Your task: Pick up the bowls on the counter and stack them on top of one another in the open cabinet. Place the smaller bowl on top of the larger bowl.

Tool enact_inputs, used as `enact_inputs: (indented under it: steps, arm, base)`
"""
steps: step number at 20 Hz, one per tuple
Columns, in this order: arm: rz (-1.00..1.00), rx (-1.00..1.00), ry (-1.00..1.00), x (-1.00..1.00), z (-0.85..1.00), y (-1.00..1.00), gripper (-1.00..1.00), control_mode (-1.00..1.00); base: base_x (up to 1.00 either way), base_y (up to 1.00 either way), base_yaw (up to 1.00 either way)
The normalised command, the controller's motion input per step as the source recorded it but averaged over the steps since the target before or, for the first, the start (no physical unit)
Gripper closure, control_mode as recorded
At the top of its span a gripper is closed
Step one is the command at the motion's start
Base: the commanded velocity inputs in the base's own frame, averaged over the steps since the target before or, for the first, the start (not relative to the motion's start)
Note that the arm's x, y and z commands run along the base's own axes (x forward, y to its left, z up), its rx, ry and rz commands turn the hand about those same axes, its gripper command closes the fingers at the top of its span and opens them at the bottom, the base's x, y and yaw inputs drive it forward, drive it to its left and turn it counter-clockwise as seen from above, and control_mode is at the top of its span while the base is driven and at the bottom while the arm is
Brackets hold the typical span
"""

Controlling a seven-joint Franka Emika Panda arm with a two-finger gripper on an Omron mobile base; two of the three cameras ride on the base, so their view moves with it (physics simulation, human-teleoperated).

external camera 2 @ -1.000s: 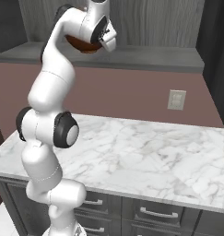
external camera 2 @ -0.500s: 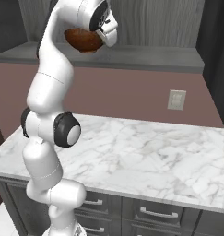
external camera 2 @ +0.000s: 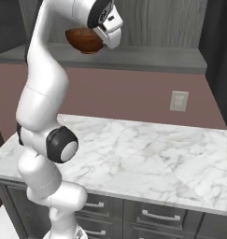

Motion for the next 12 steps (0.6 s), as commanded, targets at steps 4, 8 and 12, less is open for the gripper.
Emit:
enact_inputs:
  steps: [4,8,12]
  arm:
    - [0.08,-0.04,-0.16,-0.99,-0.41,-0.05,-1.0,-1.0]
    - [0.1,-0.11,-0.04,-1.0,-0.76,-0.01,-1.0,-1.0]
    - [0.12,-0.19,0.01,-1.0,-1.0,0.0,-1.0,-1.0]
  base:
    - [0.0,0.0,0.0]
    - [0.0,0.0,0.0]
    - [0.0,0.0,0.0]
